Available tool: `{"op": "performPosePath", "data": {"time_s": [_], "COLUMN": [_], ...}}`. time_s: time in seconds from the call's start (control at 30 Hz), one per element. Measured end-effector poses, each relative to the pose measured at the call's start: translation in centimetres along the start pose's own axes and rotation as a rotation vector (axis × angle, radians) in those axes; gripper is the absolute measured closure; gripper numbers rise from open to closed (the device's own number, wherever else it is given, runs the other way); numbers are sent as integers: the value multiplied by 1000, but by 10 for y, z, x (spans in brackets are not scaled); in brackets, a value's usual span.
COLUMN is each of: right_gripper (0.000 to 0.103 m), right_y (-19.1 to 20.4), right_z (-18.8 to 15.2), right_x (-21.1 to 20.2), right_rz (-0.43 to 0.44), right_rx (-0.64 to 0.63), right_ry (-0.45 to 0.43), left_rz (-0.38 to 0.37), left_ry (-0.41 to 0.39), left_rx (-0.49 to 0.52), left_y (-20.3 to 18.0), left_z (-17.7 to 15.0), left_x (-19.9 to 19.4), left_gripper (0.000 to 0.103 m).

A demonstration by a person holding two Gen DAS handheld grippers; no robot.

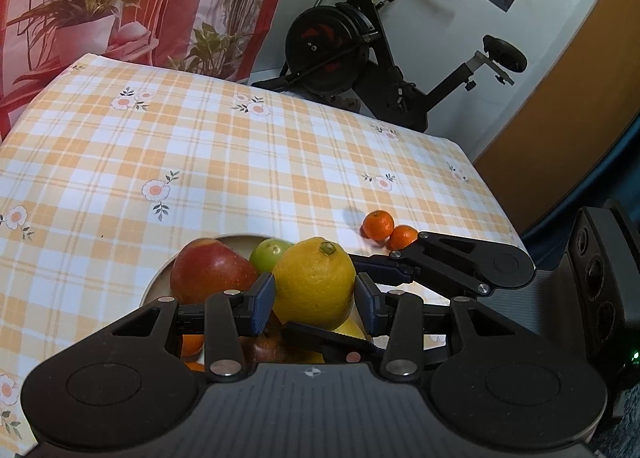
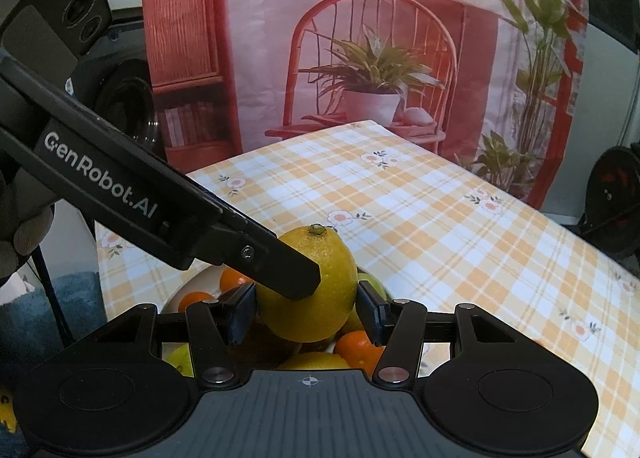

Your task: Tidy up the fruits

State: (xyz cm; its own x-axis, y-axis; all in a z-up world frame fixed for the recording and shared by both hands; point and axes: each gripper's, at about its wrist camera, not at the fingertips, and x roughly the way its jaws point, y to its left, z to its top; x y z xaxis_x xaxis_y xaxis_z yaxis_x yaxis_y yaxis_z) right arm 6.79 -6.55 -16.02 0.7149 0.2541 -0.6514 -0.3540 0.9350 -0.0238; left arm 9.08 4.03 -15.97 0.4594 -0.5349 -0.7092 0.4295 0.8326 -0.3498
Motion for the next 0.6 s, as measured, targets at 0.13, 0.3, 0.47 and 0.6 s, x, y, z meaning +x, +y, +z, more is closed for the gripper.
{"op": "performPosePath", "data": {"time_s": [0.13,0.3,0.47,0.6], "right_gripper": [53,53,53,53], "right_y": [-6,-15,-21,-20], "right_z": [6,11,10,8], "right_x": [0,2,8,13], "right_rz": [-22,-54,-63,-57], "right_rx": [-25,-50,-61,-55], "right_ry": [-5,4,33,50], "left_rz": [-21,-53,-57,-52], "left_ry": [-11,-9,5,16], "left_rx": [-9,-17,-15,-18], "left_y": [1,3,4,6], "left_z": [10,18,20,18], "left_x": [4,15,25,26], "left_gripper": [57,57,57,57]}}
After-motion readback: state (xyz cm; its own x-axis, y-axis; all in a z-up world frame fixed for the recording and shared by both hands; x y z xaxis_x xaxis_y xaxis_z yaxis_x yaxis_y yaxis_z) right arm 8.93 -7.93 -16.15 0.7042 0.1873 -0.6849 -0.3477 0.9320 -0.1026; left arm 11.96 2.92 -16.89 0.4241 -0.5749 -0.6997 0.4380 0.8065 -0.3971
